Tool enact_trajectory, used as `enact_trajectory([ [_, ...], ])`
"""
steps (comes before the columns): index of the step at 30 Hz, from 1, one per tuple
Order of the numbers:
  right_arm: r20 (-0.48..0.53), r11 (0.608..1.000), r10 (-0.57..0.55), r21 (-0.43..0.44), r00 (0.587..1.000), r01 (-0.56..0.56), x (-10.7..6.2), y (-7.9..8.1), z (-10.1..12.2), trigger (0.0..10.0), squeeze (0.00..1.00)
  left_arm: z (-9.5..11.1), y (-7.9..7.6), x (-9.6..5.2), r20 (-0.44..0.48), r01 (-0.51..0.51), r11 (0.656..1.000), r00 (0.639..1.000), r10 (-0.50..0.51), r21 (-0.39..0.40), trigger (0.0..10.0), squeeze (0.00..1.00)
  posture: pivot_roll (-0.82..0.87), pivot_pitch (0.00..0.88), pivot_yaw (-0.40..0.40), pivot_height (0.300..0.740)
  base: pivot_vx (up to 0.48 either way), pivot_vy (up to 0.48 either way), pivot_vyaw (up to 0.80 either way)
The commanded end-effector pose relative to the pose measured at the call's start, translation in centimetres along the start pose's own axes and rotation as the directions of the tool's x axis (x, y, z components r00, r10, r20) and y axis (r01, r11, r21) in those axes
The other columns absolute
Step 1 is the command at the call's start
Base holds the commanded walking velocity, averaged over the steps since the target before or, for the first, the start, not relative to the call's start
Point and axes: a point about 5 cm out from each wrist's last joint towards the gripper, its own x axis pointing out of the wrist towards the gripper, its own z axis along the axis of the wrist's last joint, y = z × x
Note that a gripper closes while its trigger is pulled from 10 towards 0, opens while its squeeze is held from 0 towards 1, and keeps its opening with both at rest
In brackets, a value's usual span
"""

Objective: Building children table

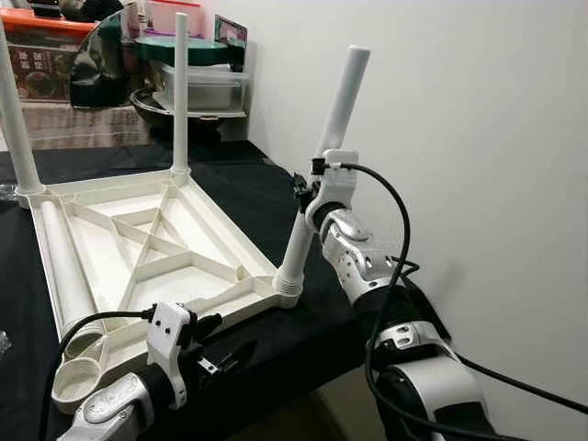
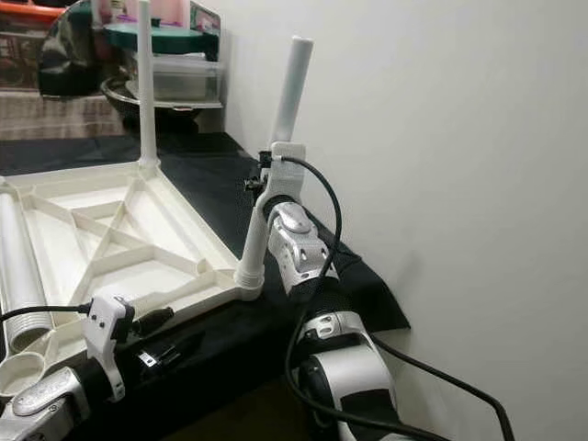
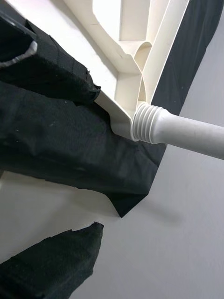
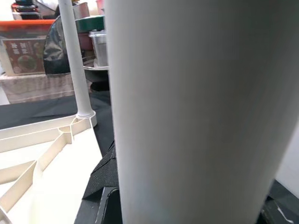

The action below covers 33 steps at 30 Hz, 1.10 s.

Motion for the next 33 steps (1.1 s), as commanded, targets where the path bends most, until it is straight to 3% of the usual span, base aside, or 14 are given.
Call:
enact_trajectory([
  [1,-0.289,0.993,-0.118,-0.033,0.950,0.113,-1.2,-2.3,-7.3,0.0,0.00,-0.1,-0.3,0.1,0.001,0.007,1.000,1.000,-0.007,-0.006,10.0,0.00,0.05,0.000,-0.175,0.740,0.000,0.000,0.00],
  [23,-0.263,0.985,-0.169,-0.021,0.950,0.170,-0.4,-1.4,-5.2,0.0,0.00,-0.1,-0.3,0.1,-0.003,0.008,1.000,1.000,-0.008,-0.003,10.0,0.00,0.05,0.000,-0.174,0.740,0.000,0.000,0.00],
  [24,-0.265,0.985,-0.169,-0.020,0.949,0.170,-0.4,-1.3,-5.1,10.0,0.00,-0.2,-0.3,0.1,-0.002,0.009,1.000,1.000,-0.009,-0.004,10.0,0.00,0.05,0.000,-0.174,0.740,0.000,0.000,0.00],
  [33,-0.241,0.988,-0.153,-0.018,0.958,0.153,-0.2,-0.9,-4.0,10.0,0.00,-0.1,-0.3,0.2,0.000,0.009,1.000,1.000,-0.009,-0.001,10.0,0.00,0.05,0.000,-0.174,0.740,0.000,0.000,0.00],
])
